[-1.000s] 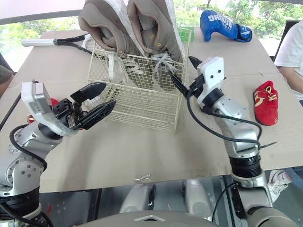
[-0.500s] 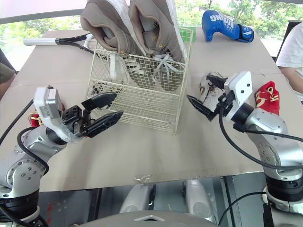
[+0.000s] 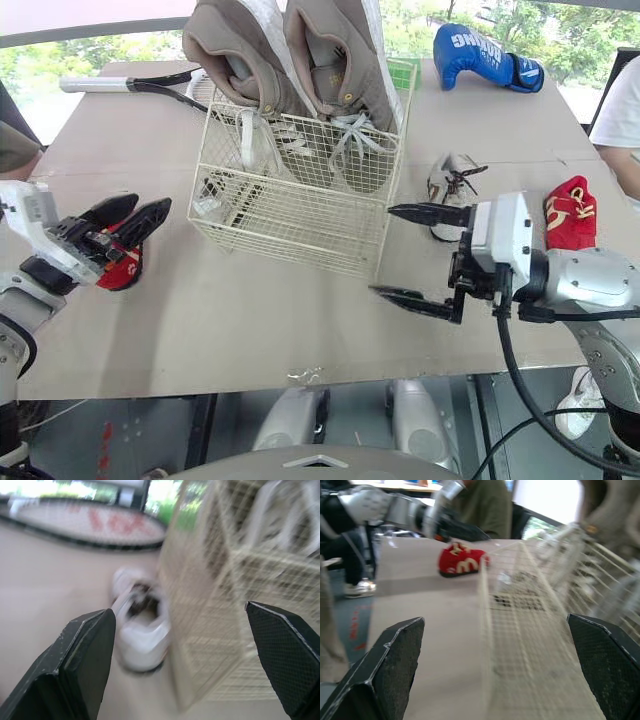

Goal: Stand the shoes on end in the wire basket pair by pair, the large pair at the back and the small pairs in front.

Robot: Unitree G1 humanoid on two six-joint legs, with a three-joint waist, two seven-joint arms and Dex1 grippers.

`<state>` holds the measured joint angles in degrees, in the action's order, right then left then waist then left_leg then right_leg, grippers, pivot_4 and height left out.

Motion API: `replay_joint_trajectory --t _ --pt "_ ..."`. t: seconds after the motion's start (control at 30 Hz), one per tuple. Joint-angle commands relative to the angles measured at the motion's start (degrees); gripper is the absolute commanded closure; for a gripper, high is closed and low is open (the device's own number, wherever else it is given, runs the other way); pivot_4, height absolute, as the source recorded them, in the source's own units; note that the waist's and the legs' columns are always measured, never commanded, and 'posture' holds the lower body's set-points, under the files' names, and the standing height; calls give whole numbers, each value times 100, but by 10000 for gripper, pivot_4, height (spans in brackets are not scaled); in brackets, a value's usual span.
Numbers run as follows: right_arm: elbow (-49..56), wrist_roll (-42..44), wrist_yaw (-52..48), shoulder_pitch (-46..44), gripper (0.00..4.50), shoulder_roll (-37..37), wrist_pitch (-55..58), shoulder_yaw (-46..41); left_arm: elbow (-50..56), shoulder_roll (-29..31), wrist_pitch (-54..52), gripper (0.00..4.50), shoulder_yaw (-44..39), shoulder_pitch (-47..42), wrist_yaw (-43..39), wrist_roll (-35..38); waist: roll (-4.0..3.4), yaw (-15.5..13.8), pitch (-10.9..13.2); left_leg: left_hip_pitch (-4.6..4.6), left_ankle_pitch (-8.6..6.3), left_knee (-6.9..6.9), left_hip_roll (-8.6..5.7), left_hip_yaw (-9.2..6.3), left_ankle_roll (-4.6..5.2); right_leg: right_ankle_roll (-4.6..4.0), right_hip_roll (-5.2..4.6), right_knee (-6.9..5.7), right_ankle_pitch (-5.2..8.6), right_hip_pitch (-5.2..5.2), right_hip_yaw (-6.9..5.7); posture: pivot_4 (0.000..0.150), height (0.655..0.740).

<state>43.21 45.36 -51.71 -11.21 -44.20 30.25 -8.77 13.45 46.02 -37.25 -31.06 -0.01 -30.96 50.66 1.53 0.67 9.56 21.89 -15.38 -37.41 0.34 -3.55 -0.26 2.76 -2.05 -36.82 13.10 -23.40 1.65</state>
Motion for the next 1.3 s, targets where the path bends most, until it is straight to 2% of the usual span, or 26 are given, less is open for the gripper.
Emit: replay_joint_trajectory --t 0.03,0.17,0.33,0.43,0.57,0.63,0.67,0.73,1.0,1.1,1.3 --pt "330 152 93 -276 579 -156 44 17 -226 173 -276 0 627 -450 137 -517 0 -31 0 0 0 0 -1 -3 0 0 0 0 0 0 -2 1500 7400" --pt "440 367 352 -547 579 -137 204 89 -968 217 -221 0 1336 -1245 -33 -1156 9 -20 4 3 0 0 -1 -2 -1 -1 0 0 -1 0 -3 1500 7400" --pt "542 361 743 -624 579 -65 331 250 -2136 -95 146 0 1980 -2132 -205 -1901 9 0 4 4 0 1 -2 -2 -1 -1 -1 -2 -1 -3 -4 1500 7400" --pt "650 348 1001 -513 0 -13 347 280 -2587 -363 369 8464 2126 -2441 -341 -2147 10 1 4 11 0 2 -2 1 -1 0 -4 1 -1 -7 -3 1500 7400" --pt "856 348 1438 -339 0 10 388 189 -2823 -585 524 27276 2251 -2517 -505 -2385 10 -21 3 13 1 1 -4 -3 -1 0 -9 -1 -2 -9 -7 1500 7400" --pt "969 337 1592 -235 0 -2 386 175 -2855 -683 691 34466 2196 -2410 -541 -2442 9 -25 2 10 1 -2 -4 -3 -1 0 -11 -4 -2 -6 -7 1500 7400" --pt "1028 288 1680 -206 0 6 389 217 -2837 -782 803 37625 2097 -2334 -527 -2411 8 -26 1 9 1 -2 -6 -3 -1 1 -13 -4 -2 -5 -7 1500 7400" --pt "1091 233 1859 -225 0 53 407 318 -2715 -1056 1181 41103 1825 -2236 -431 -2335 8 -27 1 8 0 -2 -6 0 -1 1 -18 -5 -2 -4 -6 1500 7400" --pt "911 -466 2136 -625 0 544 248 1131 -2082 -1971 2273 41403 930 -2004 198 -2193 13 -126 0 18 1 -8 -9 -11 -2 2 -25 -3 -3 -6 -17 1500 7400" --pt "777 -596 2082 -732 0 650 210 1228 -2021 -2026 2459 41403 817 -2091 246 -2201 16 -139 -1 19 1 -9 -12 -18 -2 2 -24 -3 -3 -6 -24 1500 7400" --pt "174 -269 1816 -1136 0 791 92 768 -1418 -1840 3164 41403 239 -2356 1147 -2555 21 -95 0 17 1 -9 -11 -15 -2 2 -23 -3 -3 -6 -21 1500 7400"
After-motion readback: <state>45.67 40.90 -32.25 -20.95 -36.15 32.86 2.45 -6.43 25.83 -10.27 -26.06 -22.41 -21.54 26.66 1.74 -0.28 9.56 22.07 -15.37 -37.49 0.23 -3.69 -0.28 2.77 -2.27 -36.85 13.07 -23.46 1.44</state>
